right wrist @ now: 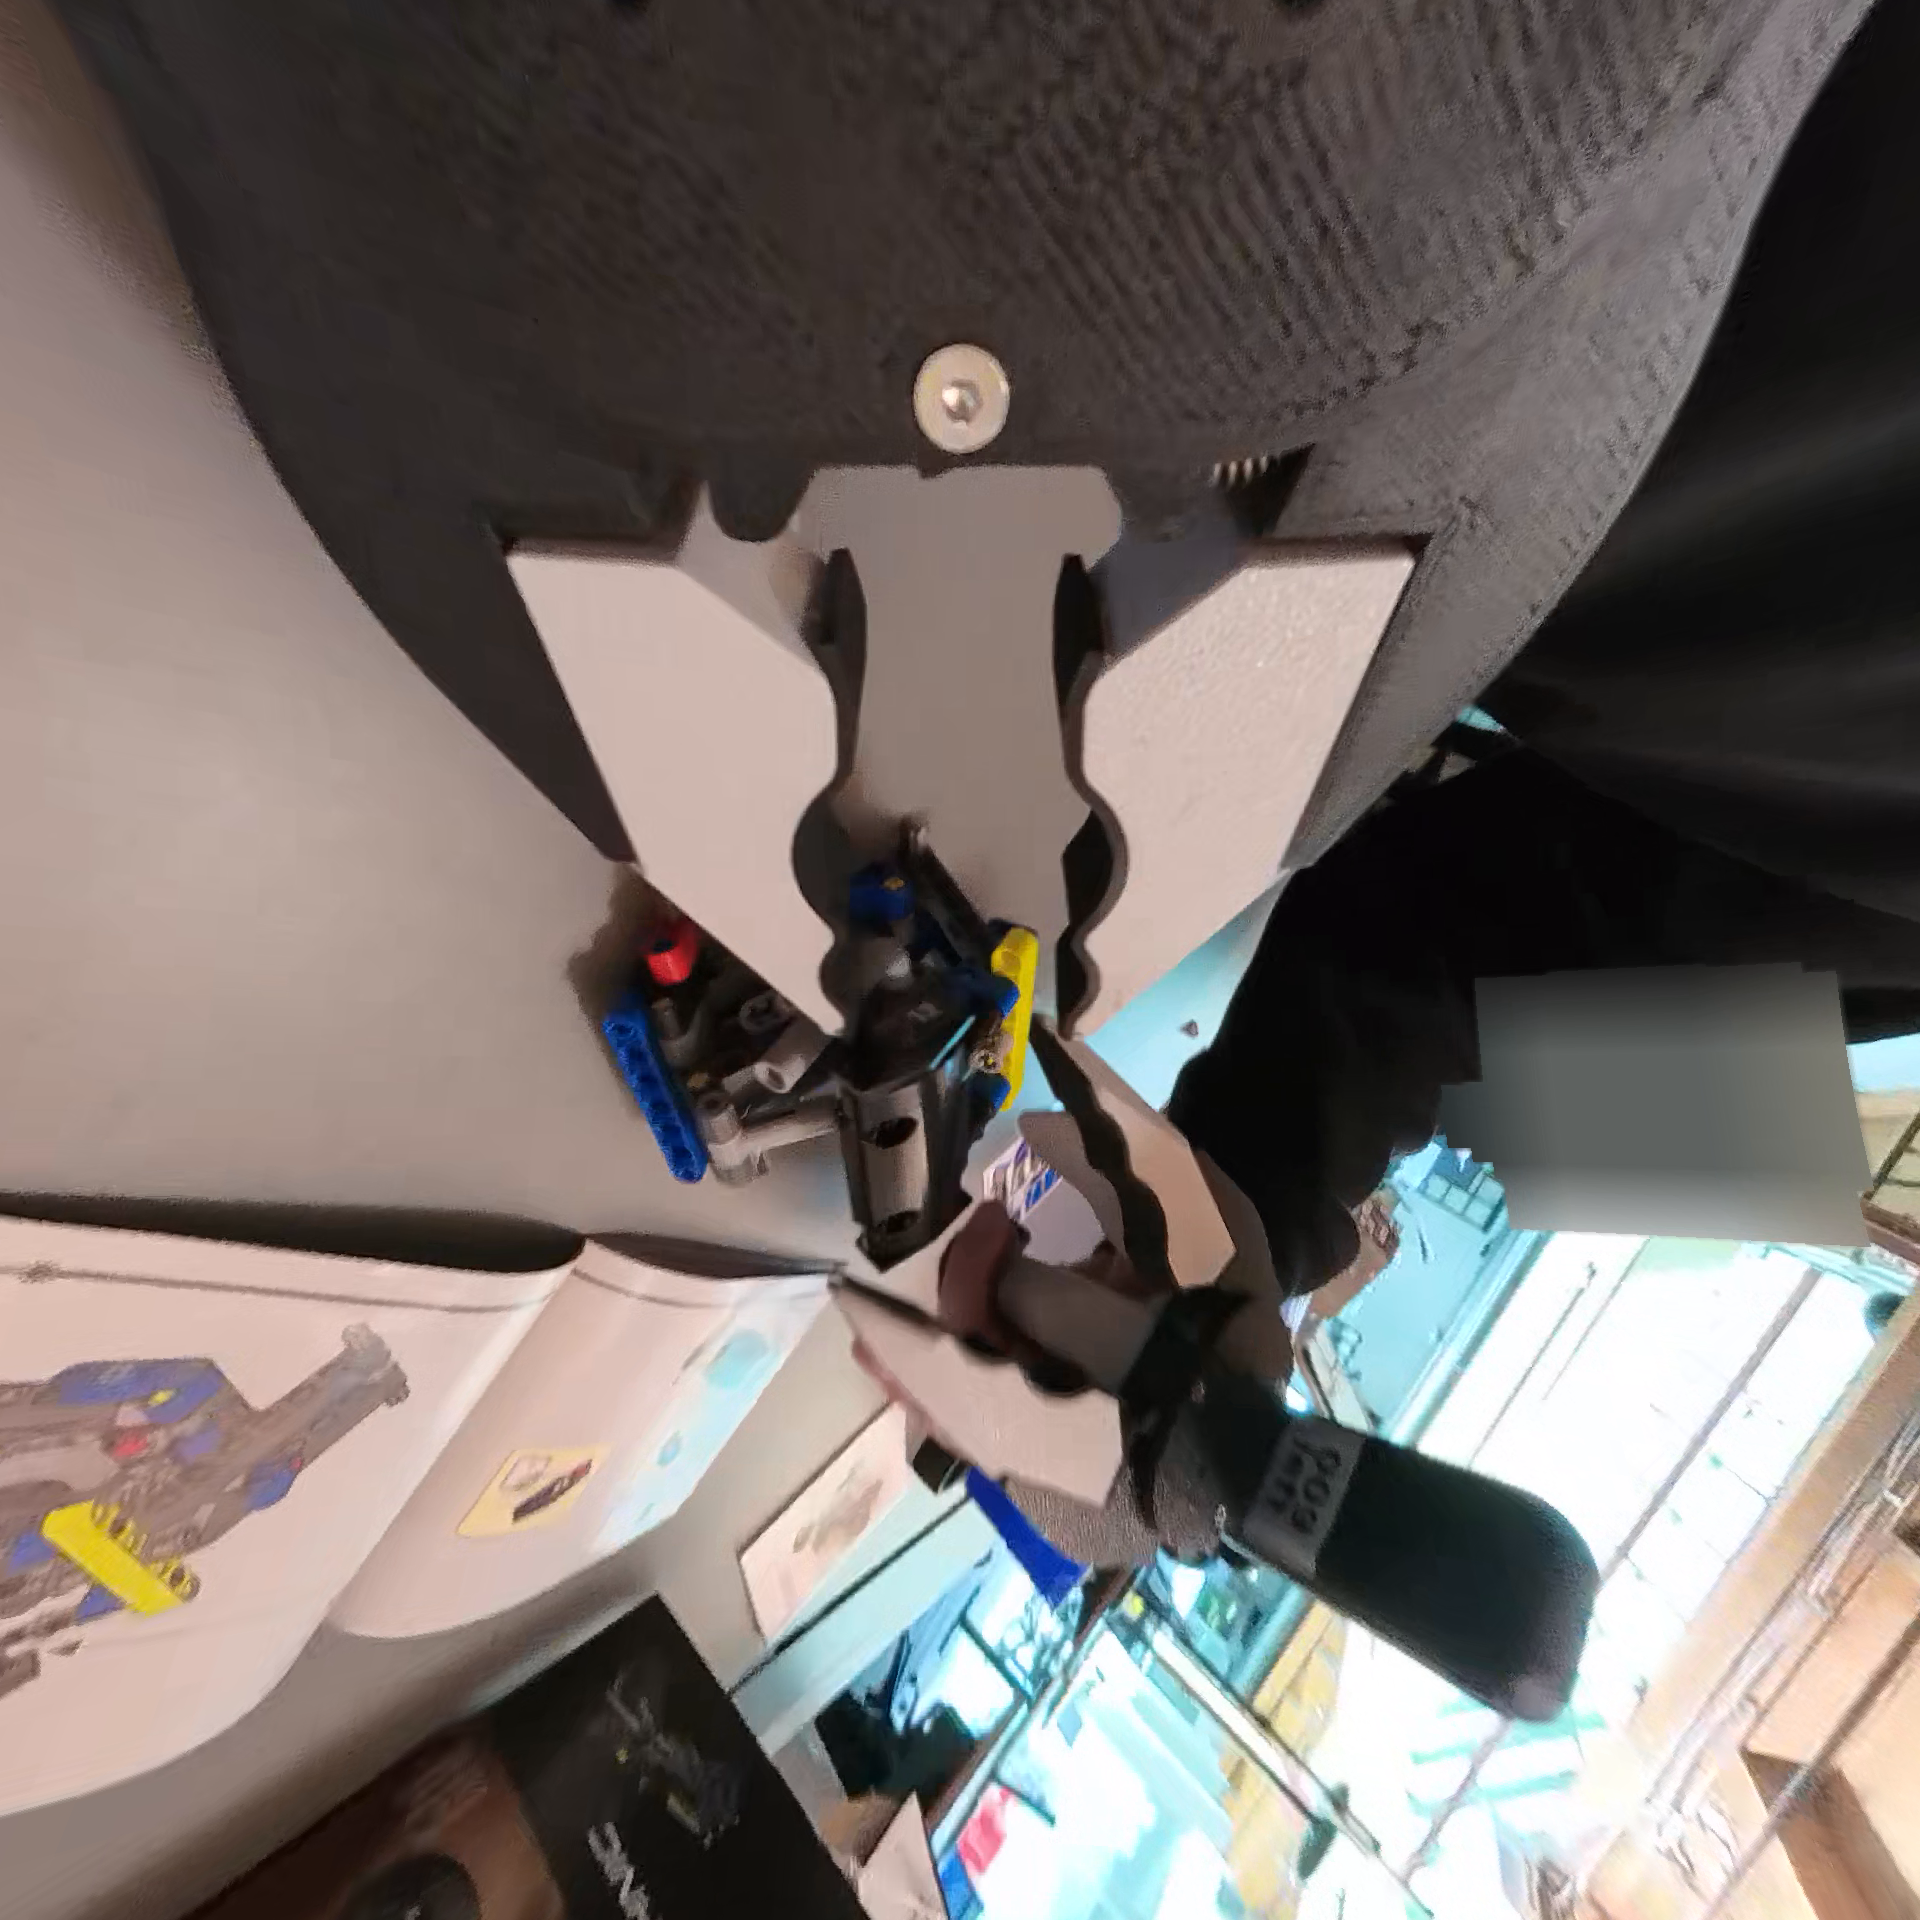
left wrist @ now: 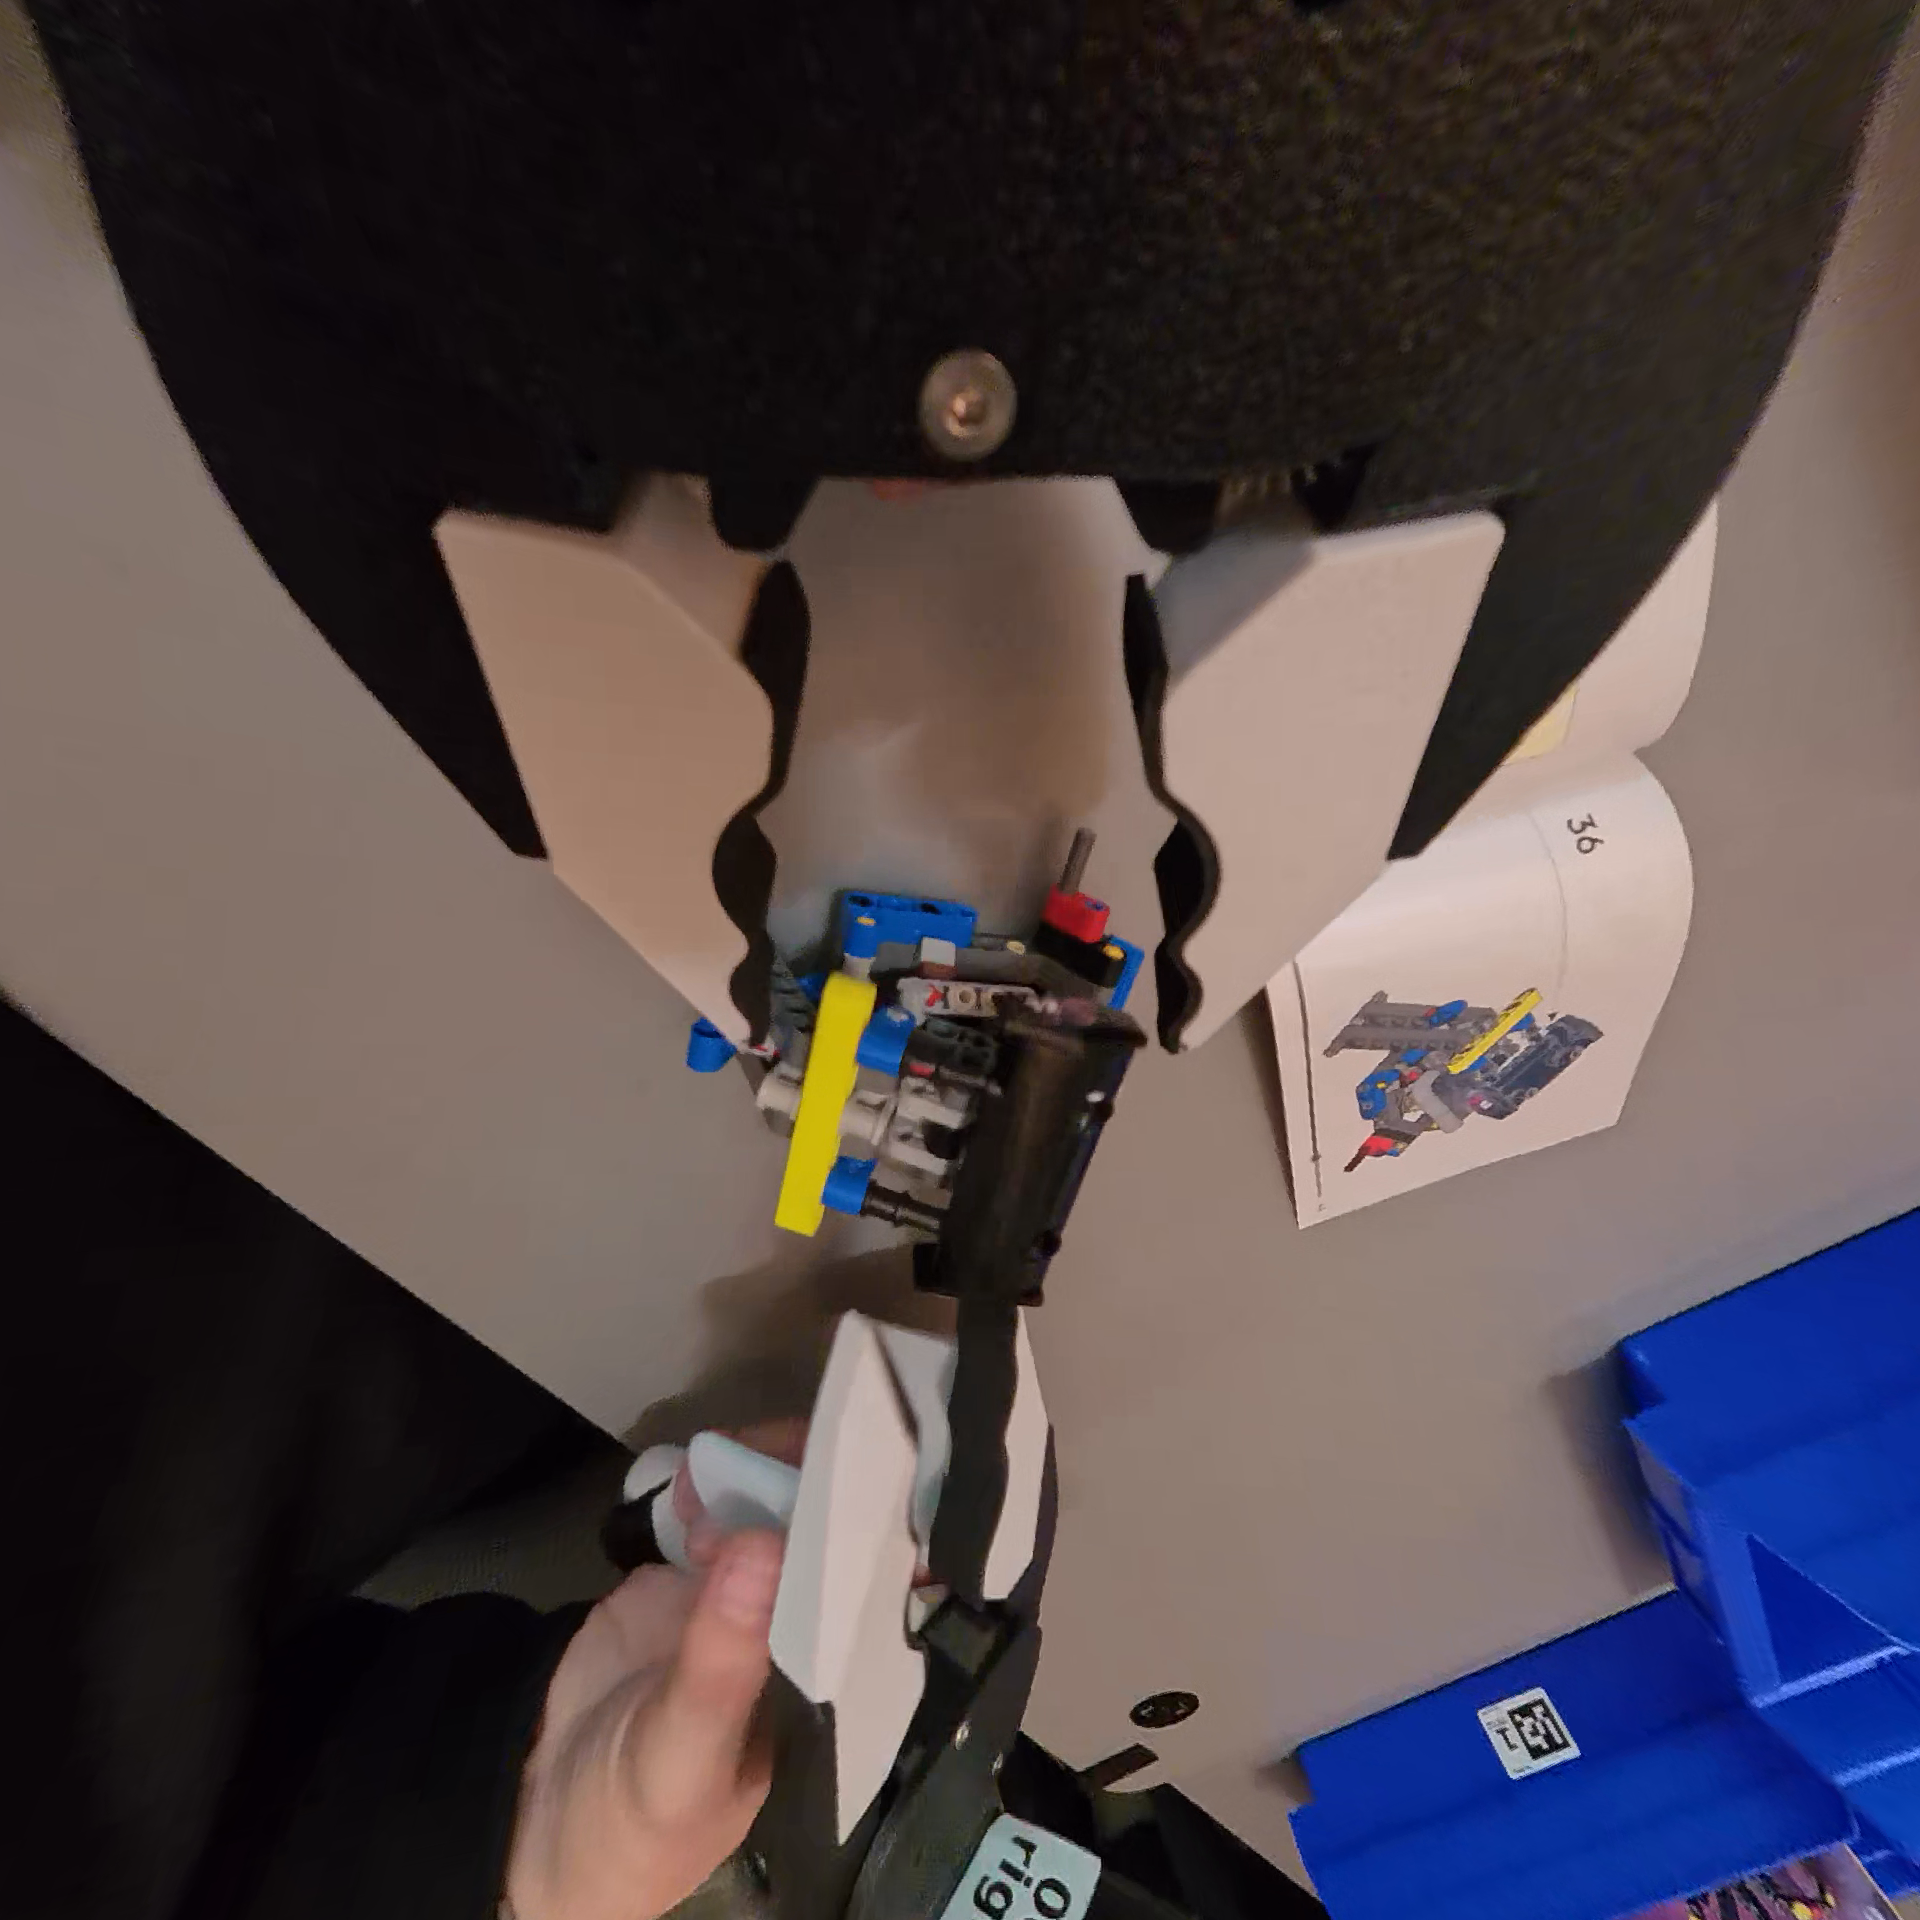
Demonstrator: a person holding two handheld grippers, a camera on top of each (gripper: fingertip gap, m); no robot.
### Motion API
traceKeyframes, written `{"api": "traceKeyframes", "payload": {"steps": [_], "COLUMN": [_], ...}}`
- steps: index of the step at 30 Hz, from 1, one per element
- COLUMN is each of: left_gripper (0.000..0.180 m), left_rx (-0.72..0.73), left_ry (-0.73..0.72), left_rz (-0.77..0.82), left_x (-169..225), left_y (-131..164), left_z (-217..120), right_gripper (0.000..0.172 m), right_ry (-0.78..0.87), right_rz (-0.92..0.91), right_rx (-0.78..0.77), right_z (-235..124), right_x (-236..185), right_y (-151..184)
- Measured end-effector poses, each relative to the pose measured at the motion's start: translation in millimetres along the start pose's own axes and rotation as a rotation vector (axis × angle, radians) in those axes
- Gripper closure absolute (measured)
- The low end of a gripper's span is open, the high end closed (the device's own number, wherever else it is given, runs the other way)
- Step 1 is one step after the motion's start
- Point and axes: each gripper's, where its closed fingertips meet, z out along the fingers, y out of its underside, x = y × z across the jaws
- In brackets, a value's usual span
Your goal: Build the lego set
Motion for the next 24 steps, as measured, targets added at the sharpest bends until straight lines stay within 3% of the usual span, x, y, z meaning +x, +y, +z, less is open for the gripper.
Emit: {"api": "traceKeyframes", "payload": {"steps": [2, 6, 9, 10, 15, 19, 24], "left_gripper": [0.111, 0.119, 0.124, 0.124, 0.117, 0.117, 0.118], "left_rx": [0.010, 0.045, 0.112, 0.123, 0.111, 0.112, 0.118], "left_ry": [-0.006, -0.034, -0.043, -0.051, -0.135, -0.158, -0.164], "left_rz": [-0.011, -0.031, -0.062, -0.061, -0.047, -0.042, -0.031], "left_x": [-0.4, -1.6, 3.2, 4.8, 3.7, 3.8, 2.6], "left_y": [0.5, -1.7, -10.9, -12.0, -8.4, -7.9, -6.7], "left_z": [2.7, 1.7, -2.8, -3.2, -1.2, 4.4, 4.9], "right_gripper": [0.155, 0.148, 0.086, 0.082, 0.085, 0.083, 0.087], "right_ry": [0.034, 0.052, 0.008, -0.001, 0.052, -0.051, -0.012], "right_rz": [-0.060, -0.211, -0.347, -0.427, -0.775, -0.802, -0.882], "right_rx": [-0.002, -0.035, -0.049, -0.070, -0.127, -0.232, -0.304], "right_z": [1.7, 2.5, 2.5, 2.1, 1.0, 8.5, 17.2], "right_x": [4.1, 4.8, -3.8, -5.4, 7.1, 8.8, 18.7], "right_y": [-0.9, -0.3, -0.9, 2.3, 0.7, 8.1, 13.0]}}
